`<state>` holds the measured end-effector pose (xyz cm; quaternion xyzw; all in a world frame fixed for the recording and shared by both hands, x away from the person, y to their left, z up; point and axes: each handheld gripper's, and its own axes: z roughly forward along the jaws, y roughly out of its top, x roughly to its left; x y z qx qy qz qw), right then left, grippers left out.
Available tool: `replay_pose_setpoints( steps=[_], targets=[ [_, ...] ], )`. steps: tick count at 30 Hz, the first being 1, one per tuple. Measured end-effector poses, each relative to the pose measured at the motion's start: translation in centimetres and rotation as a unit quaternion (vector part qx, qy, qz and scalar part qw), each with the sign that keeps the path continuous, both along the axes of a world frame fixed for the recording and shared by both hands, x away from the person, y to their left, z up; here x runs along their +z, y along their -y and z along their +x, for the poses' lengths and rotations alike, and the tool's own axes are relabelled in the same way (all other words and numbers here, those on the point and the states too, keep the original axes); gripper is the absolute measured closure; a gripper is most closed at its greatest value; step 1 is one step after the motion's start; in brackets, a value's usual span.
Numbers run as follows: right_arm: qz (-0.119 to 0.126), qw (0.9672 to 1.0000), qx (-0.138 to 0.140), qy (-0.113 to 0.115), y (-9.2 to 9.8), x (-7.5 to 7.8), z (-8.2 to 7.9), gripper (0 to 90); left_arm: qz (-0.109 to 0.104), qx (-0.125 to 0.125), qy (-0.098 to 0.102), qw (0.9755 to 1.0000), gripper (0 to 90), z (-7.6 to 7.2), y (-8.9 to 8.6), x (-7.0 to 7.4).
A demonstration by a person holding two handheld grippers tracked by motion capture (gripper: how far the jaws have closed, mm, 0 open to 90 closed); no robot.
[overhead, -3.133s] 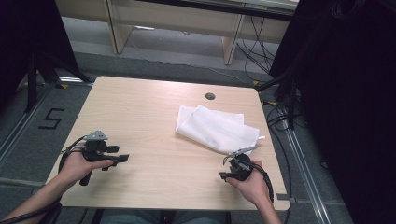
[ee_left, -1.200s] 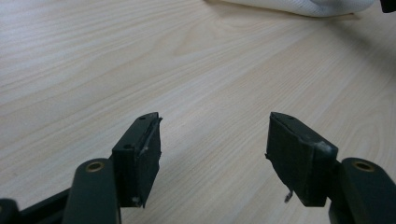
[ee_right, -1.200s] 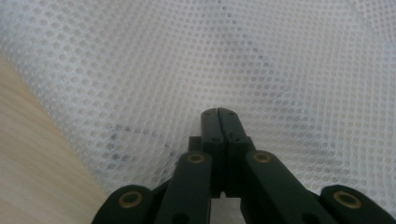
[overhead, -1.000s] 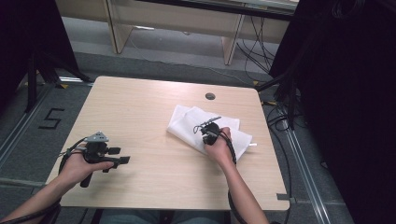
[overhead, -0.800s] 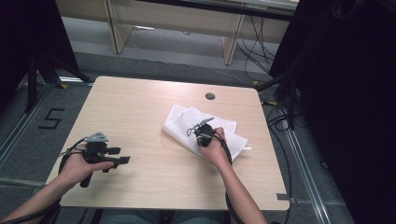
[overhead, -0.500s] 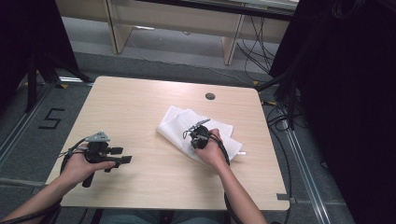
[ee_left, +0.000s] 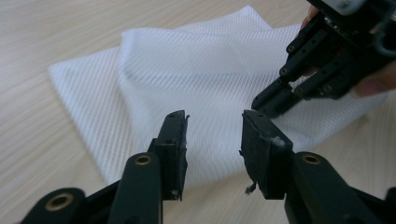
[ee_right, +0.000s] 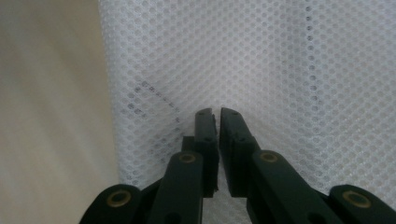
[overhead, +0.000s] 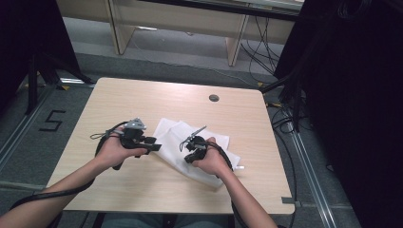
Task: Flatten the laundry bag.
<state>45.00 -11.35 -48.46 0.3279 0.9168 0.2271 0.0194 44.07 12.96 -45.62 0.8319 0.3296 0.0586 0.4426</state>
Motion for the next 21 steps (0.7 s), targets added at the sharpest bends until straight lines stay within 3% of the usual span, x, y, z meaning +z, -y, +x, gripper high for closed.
replay_pose_setpoints(
  steps=[1,2,4,6,7,8,10,11,13,16,17,18,19,20,21],
  targets=[
    [-0.001,1.0000,0.009,0.002,0.0,0.1,-0.2,83.6,0.013,-0.010,0.003,0.9999,60.9,0.0,0.8,-0.2],
    [0.018,0.9997,0.002,0.018,0.3,0.8,-0.4,83.5,0.024,-0.018,0.008,0.9995,60.9,0.1,1.2,-0.4],
    [0.027,0.9994,-0.004,0.021,0.6,1.3,-0.4,81.8,0.030,-0.020,0.010,0.9993,60.5,0.2,1.8,-1.0],
    [0.039,0.9979,-0.038,0.035,1.5,2.3,0.1,77.2,0.033,-0.018,0.028,0.9989,58.3,0.4,2.2,-1.5],
    [0.041,0.9964,-0.060,0.043,2.1,2.7,0.5,75.4,0.049,-0.025,0.029,0.9980,58.1,0.7,2.2,-1.8],
    [0.037,0.9946,-0.079,0.054,2.7,3.1,1.1,73.5,0.046,-0.013,0.025,0.9985,57.9,0.6,2.5,-2.2],
    [0.011,0.9910,-0.112,0.071,3.8,3.4,2.4,67.4,0.069,-0.029,0.023,0.9970,58.0,0.7,2.6,-2.7],
    [-0.007,0.9879,-0.143,0.061,4.8,3.2,3.6,61.6,0.073,-0.031,0.017,0.9967,58.4,0.6,2.7,-3.0],
    [-0.013,0.9866,-0.155,0.051,5.1,3.0,3.9,59.7,0.092,-0.038,0.008,0.9950,58.5,0.6,2.6,-3.3],
    [-0.026,0.9864,-0.157,0.042,5.7,1.8,5.1,53.0,0.097,-0.041,0.000,0.9945,58.0,0.4,2.7,-3.9],
    [-0.032,0.9867,-0.154,0.041,5.7,1.6,5.2,51.8,0.113,-0.052,0.002,0.9922,57.8,0.5,2.5,-3.9],
    [-0.038,0.9865,-0.156,0.033,5.7,1.3,5.2,50.4,0.105,-0.043,-0.001,0.9936,57.4,0.3,2.7,-4.2],
    [-0.039,0.9884,-0.142,0.037,5.8,0.9,5.4,49.6,0.109,-0.048,-0.003,0.9929,57.7,0.3,2.7,-4.3],
    [-0.036,0.9891,-0.139,0.033,5.8,0.7,5.5,49.4,0.133,-0.065,-0.003,0.9890,57.7,0.3,2.5,-4.3],
    [-0.036,0.9893,-0.137,0.034,5.7,0.4,5.5,50.0,0.132,-0.066,-0.001,0.9890,57.8,0.2,2.6,-4.4]
  ],
)
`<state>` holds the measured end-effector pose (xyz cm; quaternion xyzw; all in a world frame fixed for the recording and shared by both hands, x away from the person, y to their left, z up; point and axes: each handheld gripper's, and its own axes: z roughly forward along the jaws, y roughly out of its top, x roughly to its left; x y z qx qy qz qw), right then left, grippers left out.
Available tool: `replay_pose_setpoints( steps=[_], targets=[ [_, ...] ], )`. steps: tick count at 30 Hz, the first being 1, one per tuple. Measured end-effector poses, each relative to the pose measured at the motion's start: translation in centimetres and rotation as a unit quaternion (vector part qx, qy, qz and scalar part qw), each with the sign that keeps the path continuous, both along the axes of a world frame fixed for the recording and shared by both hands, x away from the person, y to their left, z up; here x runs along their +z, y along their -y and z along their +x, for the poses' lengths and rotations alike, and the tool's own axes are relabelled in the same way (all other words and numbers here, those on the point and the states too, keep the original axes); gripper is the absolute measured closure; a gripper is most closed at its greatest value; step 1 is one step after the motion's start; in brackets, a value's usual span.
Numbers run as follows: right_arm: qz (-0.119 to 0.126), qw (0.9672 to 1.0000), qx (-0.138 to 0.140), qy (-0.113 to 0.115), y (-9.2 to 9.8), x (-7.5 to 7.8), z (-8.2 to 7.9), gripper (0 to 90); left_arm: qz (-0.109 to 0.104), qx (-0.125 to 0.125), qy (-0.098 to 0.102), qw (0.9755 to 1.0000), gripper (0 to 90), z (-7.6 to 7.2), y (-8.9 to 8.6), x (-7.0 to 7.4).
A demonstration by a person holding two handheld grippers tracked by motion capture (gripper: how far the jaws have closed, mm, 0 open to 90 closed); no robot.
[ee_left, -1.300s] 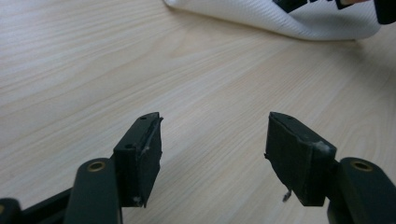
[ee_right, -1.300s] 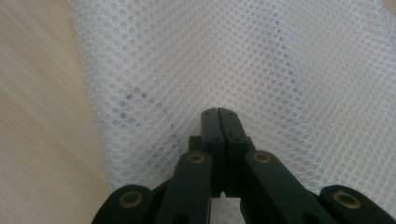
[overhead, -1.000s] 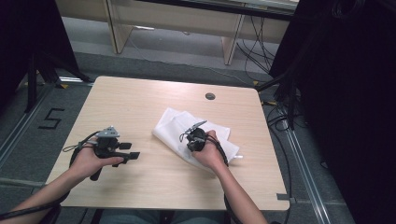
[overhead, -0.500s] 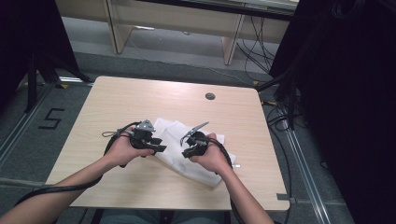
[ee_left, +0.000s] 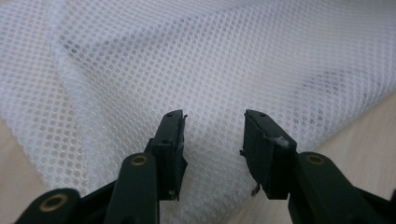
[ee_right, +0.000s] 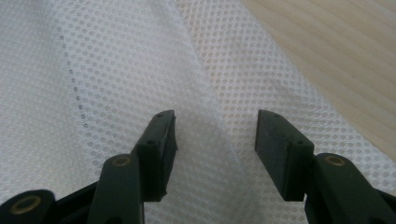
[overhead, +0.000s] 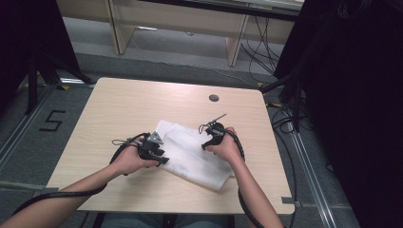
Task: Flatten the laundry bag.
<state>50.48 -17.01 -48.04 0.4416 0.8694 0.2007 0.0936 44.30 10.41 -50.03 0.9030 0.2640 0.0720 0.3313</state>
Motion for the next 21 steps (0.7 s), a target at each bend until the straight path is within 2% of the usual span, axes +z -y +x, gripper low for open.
replay_pose_setpoints(
  steps=[3,4,5,6,7,9,11,13,14,15,16,17,18,20,21],
  targets=[
    [0.000,0.9999,0.016,-0.001,-0.3,-0.1,-0.1,62.7,0.004,-0.002,-0.003,1.0000,58.0,-0.2,0.1,0.1],
    [-0.001,0.9998,0.018,-0.003,-0.4,-0.1,-0.1,69.5,0.001,-0.001,-0.004,1.0000,58.2,-0.3,0.1,0.0],
    [-0.004,0.9996,0.028,-0.009,-0.6,0.1,-0.2,78.0,0.006,-0.002,-0.006,1.0000,58.2,-0.4,0.2,0.0],
    [-0.015,0.9990,0.043,-0.005,-0.9,0.2,-0.3,84.2,0.004,-0.001,-0.003,1.0000,58.2,-0.5,0.2,-0.1],
    [-0.019,0.9989,0.043,-0.005,-1.1,0.3,-0.4,88.5,0.005,-0.003,0.001,1.0000,58.2,-0.5,0.2,-0.1],
    [-0.018,0.9988,0.045,-0.008,-1.2,0.7,-0.3,90.0,0.003,0.005,-0.001,1.0000,58.4,-0.6,0.2,-0.1],
    [-0.014,0.9990,0.043,-0.001,-1.3,1.1,-0.2,90.0,0.001,0.003,-0.004,1.0000,58.7,-0.4,0.2,-0.2],
    [-0.004,0.9991,0.038,0.019,-1.4,2.1,-0.1,90.0,-0.002,0.010,-0.006,0.9999,59.3,-0.1,0.1,-0.2],
    [0.005,0.9992,0.031,0.026,-1.6,2.6,-0.1,90.0,-0.016,0.025,-0.006,0.9995,59.8,0.0,0.2,-0.3],
    [0.015,0.9991,0.023,0.034,-1.7,3.2,-0.1,90.0,-0.019,0.033,-0.007,0.9992,59.9,0.3,0.2,-0.4],
    [0.023,0.9979,0.028,0.054,-1.8,3.7,0.0,90.0,-0.030,0.046,-0.007,0.9985,60.0,0.4,0.2,-0.5],
    [0.034,0.9968,0.030,0.066,-2.0,4.3,0.1,90.0,-0.022,0.047,-0.002,0.9987,59.9,0.6,0.1,-0.4],
    [0.040,0.9960,0.030,0.074,-2.3,4.9,0.1,90.0,-0.030,0.052,-0.001,0.9982,59.6,0.8,0.1,-0.5],
    [0.047,0.9934,0.038,0.098,-2.8,5.8,0.1,90.0,-0.024,0.060,0.019,0.9977,58.1,0.8,-0.1,-0.5],
    [0.052,0.9907,0.045,0.118,-3.1,6.1,0.0,90.0,-0.027,0.061,0.030,0.9973,57.1,0.8,-0.3,-0.4]
  ],
)
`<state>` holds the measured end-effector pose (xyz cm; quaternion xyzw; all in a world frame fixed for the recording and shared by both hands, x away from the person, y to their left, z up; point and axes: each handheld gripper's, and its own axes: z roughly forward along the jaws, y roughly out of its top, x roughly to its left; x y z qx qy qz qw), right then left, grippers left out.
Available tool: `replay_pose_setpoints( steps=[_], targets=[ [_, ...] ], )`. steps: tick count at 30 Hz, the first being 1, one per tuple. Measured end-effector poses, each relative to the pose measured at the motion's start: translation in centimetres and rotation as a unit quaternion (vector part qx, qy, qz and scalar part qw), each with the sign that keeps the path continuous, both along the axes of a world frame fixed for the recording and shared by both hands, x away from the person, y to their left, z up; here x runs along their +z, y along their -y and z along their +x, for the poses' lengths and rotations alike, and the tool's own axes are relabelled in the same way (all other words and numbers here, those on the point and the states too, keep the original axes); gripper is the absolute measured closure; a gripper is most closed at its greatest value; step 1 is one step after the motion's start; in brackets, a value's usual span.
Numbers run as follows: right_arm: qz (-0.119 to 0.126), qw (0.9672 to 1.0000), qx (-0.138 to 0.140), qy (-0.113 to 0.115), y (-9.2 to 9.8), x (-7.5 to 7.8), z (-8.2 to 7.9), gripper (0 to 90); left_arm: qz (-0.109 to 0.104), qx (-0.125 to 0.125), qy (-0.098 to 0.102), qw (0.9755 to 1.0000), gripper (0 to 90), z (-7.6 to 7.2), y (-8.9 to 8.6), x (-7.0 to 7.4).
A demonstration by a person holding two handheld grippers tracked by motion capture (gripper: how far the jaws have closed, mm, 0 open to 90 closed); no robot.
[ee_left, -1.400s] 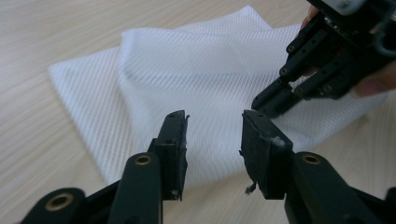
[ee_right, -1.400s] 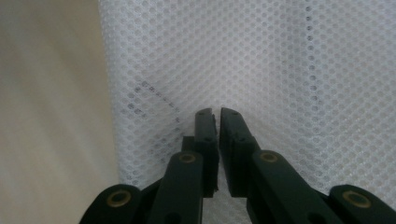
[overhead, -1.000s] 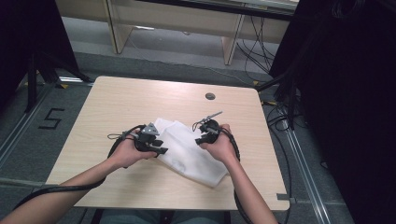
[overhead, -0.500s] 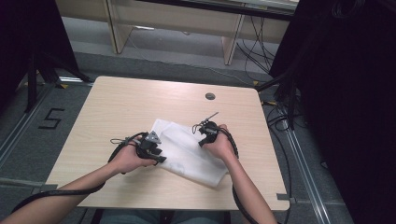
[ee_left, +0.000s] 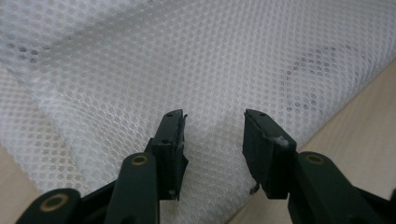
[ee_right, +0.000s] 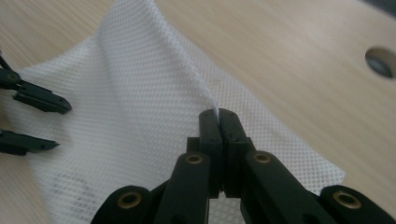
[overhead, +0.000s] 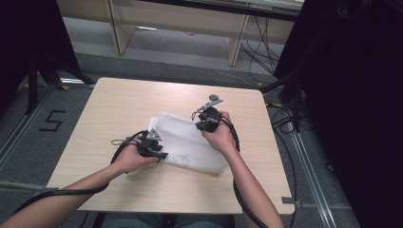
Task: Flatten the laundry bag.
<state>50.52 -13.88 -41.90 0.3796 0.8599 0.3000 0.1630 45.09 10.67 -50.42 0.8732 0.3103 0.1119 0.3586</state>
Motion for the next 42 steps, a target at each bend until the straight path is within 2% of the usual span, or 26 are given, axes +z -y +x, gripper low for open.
replay_pose_setpoints(
  steps=[1,2,3,4,5,7,8,9,10,11,12,13,14,15,17,18,22,25,29,33,34,35,38,39,40,42],
  targets=[
    [0.012,0.9999,0.005,0.007,-0.4,0.4,-0.2,90.0,-0.011,0.007,-0.002,0.9999,56.1,-0.1,-0.3,0.3],
    [0.008,0.9997,0.016,0.015,-0.7,1.0,-0.5,90.0,-0.021,0.011,-0.001,0.9997,55.0,-0.2,-0.6,0.8],
    [0.004,0.9989,0.022,0.042,-1.0,1.2,-0.8,90.0,-0.028,0.011,0.001,0.9996,54.8,-0.3,-1.0,1.4],
    [-0.002,0.9981,0.039,0.047,-1.2,1.6,-1.0,90.0,-0.036,0.013,0.004,0.9992,54.8,-0.5,-1.5,2.0],
    [0.008,0.9984,0.040,0.040,-1.5,1.8,-1.6,90.0,-0.045,0.016,0.006,0.9988,54.7,-0.7,-2.1,2.6],
    [0.001,0.9965,0.062,0.055,-1.8,2.1,-2.3,90.0,-0.064,0.023,0.010,0.9976,54.6,-1.3,-3.6,3.7],
    [0.003,0.9960,0.067,0.059,-2.1,2.2,-2.8,90.0,-0.084,0.036,0.006,0.9957,54.5,-1.8,-4.8,4.2],
    [-0.003,0.9944,0.083,0.065,-2.1,2.4,-3.5,90.0,-0.097,0.046,0.006,0.9942,54.5,-2.1,-5.5,4.4],
    [-0.002,0.9941,0.083,0.070,-2.3,2.4,-4.0,90.0,-0.108,0.063,0.012,0.9921,54.5,-2.6,-6.7,4.7],
    [-0.004,0.9919,0.101,0.078,-2.5,2.6,-4.6,90.0,-0.113,0.073,0.015,0.9908,54.5,-3.0,-7.7,4.8],
    [-0.010,0.9917,0.098,0.083,-2.6,2.7,-5.3,90.0,-0.116,0.079,0.017,0.9899,54.7,-3.3,-8.4,4.9],
    [-0.016,0.9913,0.105,0.078,-2.6,2.8,-5.9,90.0,-0.124,0.086,0.015,0.9885,55.4,-3.7,-9.3,5.0],
    [-0.011,0.9903,0.109,0.086,-2.9,2.9,-6.6,90.0,-0.133,0.095,0.012,0.9865,55.5,-4.2,-10.4,5.0],
    [-0.007,0.9896,0.116,0.085,-3.0,3.1,-7.5,90.0,-0.135,0.100,0.015,0.9857,55.5,-4.5,-11.0,5.0],
    [-0.010,0.9864,0.130,0.100,-3.1,3.1,-8.9,90.0,-0.140,0.124,0.020,0.9822,55.4,-5.1,-12.5,4.9],
    [-0.008,0.9859,0.133,0.102,-3.2,3.0,-9.4,90.0,-0.144,0.136,0.023,0.9799,55.0,-5.3,-13.3,4.7],
    [-0.011,0.9823,0.155,0.105,-3.2,2.4,-11.7,90.0,-0.149,0.164,0.023,0.9748,51.6,-5.1,-14.5,4.1],
    [-0.007,0.9812,0.163,0.103,-3.2,2.1,-13.2,90.0,-0.159,0.171,0.027,0.9720,49.6,-4.7,-14.4,4.3],
    [-0.009,0.9785,0.187,0.087,-2.9,1.3,-15.1,89.9,-0.161,0.154,0.029,0.9745,48.5,-4.3,-13.8,4.3],
    [-0.018,0.9784,0.196,0.063,-2.7,-0.2,-16.7,89.6,-0.152,0.128,0.028,0.9797,47.8,-4.2,-12.8,4.2],
    [-0.011,0.9800,0.192,0.049,-2.6,-0.5,-17.1,89.6,-0.147,0.117,0.026,0.9818,47.6,-4.2,-12.3,4.2],
    [-0.014,0.9780,0.202,0.049,-2.6,-0.9,-17.4,89.4,-0.145,0.109,0.023,0.9831,47.2,-4.2,-12.0,4.1],
    [-0.018,0.9803,0.196,0.019,-2.6,-1.6,-18.3,89.2,-0.138,0.071,0.010,0.9879,46.1,-4.2,-10.7,3.9],
    [-0.021,0.9797,0.199,0.016,-2.6,-1.8,-18.5,89.1,-0.124,0.045,-0.001,0.9912,45.8,-4.3,-9.7,3.7],
    [-0.021,0.9784,0.206,0.005,-2.8,-2.3,-18.8,88.8,-0.119,0.030,-0.006,0.9925,45.4,-4.3,-9.1,3.6],
    [-0.027,0.9755,0.218,-0.001,-2.9,-2.9,-19.1,87.7,-0.102,0.009,-0.016,0.9947,44.8,-4.2,-8.1,3.4]
  ],
)
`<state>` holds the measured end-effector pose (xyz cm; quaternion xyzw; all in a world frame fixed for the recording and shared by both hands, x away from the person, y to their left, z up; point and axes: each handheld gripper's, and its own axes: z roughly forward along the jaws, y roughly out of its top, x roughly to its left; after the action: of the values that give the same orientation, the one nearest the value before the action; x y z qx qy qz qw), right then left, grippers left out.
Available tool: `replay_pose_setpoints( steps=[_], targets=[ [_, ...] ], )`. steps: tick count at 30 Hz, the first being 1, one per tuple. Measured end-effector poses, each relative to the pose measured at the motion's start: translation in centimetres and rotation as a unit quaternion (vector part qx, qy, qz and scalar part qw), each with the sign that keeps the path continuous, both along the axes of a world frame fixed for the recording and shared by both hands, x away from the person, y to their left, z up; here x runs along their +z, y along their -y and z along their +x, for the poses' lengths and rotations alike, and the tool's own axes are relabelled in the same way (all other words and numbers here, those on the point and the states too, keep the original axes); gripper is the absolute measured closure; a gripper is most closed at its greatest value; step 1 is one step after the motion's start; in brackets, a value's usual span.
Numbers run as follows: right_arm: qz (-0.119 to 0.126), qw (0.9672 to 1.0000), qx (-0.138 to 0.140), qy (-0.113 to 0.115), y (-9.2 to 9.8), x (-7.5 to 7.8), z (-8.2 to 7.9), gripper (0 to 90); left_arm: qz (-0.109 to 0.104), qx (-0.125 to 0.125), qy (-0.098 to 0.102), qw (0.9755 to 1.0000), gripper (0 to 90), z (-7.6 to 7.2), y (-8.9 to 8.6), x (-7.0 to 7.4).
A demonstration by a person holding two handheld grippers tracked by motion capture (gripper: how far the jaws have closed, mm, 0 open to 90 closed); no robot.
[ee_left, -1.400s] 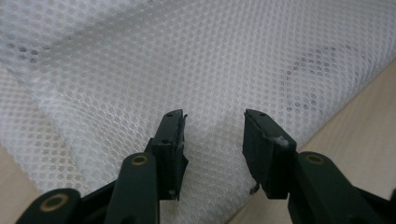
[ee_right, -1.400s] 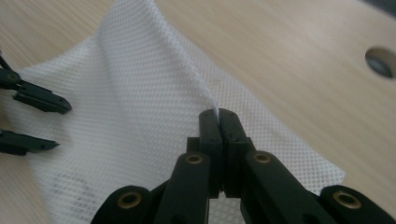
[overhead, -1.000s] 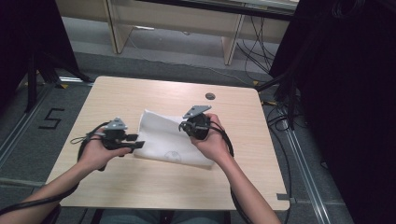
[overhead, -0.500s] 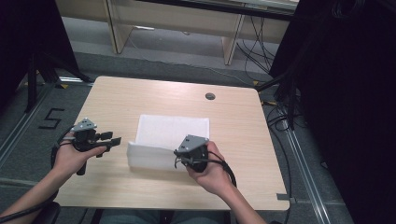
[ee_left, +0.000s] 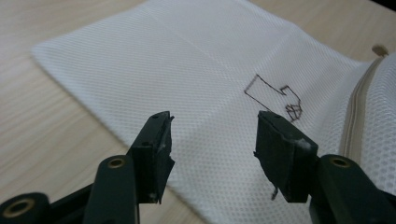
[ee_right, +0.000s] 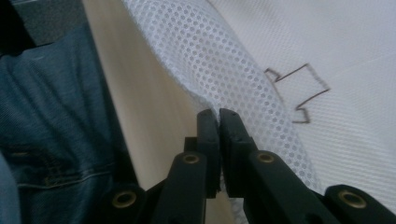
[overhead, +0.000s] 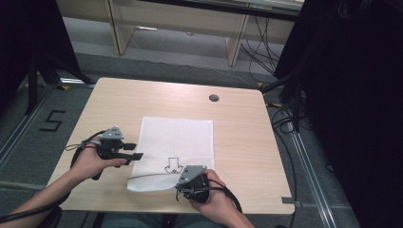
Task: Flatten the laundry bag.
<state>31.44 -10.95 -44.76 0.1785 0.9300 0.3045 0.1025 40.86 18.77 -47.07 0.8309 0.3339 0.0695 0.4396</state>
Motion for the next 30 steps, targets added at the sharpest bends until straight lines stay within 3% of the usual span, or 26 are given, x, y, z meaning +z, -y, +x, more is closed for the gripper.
replay_pose_setpoints(
  steps=[1,5,7,11,12,14,15,16,18,19,20,21,23,24,27,28,30],
  targets=[
    [-0.002,0.9998,-0.002,-0.019,-0.2,-0.3,-0.3,87.6,0.003,-0.006,-0.003,1.0000,44.5,0.0,0.5,-0.1],
    [-0.018,0.9991,0.030,-0.023,-0.6,-1.2,-0.7,86.5,0.024,-0.027,-0.010,0.9993,42.4,0.3,2.0,-0.6],
    [-0.013,0.9989,0.029,-0.036,-0.7,-1.1,-1.0,84.6,0.045,-0.035,-0.008,0.9984,39.9,0.4,2.4,-0.9],
    [0.014,0.9982,0.033,-0.047,-0.5,0.2,-1.4,78.5,0.063,-0.041,-0.013,0.9971,37.6,0.2,2.9,-1.8],
    [0.023,0.9981,0.033,-0.046,-0.5,0.5,-1.5,76.0,0.077,-0.051,-0.009,0.9956,37.6,0.2,2.8,-1.9],
    [0.034,0.9982,0.029,-0.041,-0.3,1.2,-1.5,71.5,0.088,-0.058,-0.006,0.9944,37.5,0.1,2.8,-2.1],
    [0.040,0.9981,0.038,-0.026,-0.1,1.6,-1.2,68.9,0.101,-0.072,0.000,0.9923,37.5,0.2,2.7,-2.0],
    [0.055,0.9974,0.024,-0.038,0.0,2.0,-1.2,67.0,0.090,-0.064,-0.002,0.9939,37.5,0.1,2.8,-2.1],
    [0.071,0.9970,0.011,-0.029,0.5,2.9,-0.7,64.4,0.094,-0.068,-0.005,0.9932,37.7,0.0,2.7,-2.2],
    [0.079,0.9968,0.003,-0.016,0.8,3.2,-0.2,63.2,0.085,-0.059,-0.010,0.9946,37.8,-0.1,2.8,-2.4],
    [0.082,0.9965,-0.011,-0.011,1.0,3.4,0.3,62.0,0.092,-0.062,-0.014,0.9937,38.3,-0.1,2.8,-2.5],
    [0.076,0.9970,-0.016,0.004,1.4,3.6,1.1,61.3,0.085,-0.057,-0.019,0.9946,38.9,-0.2,2.9,-2.6],
    [0.070,0.9965,-0.045,-0.006,2.1,3.4,2.4,61.8,0.078,-0.054,-0.026,0.9952,40.2,-0.3,2.9,-2.6],
    [0.064,0.9968,-0.048,0.000,2.5,3.1,3.2,62.8,0.082,-0.052,-0.026,0.9949,40.3,-0.3,2.8,-2.6],
    [0.058,0.9942,-0.085,-0.031,3.2,2.0,4.8,64.0,0.084,-0.058,-0.025,0.9945,40.9,-0.7,2.6,-2.1],
    [0.053,0.9937,-0.093,-0.034,3.3,1.6,5.4,65.1,0.070,-0.048,-0.025,0.9961,42.7,-1.1,2.7,-2.0],
    [0.034,0.9916,-0.113,-0.053,3.8,0.7,6.2,68.0,0.067,-0.051,-0.026,0.9961,51.6,-1.6,2.6,-1.7]
  ],
)
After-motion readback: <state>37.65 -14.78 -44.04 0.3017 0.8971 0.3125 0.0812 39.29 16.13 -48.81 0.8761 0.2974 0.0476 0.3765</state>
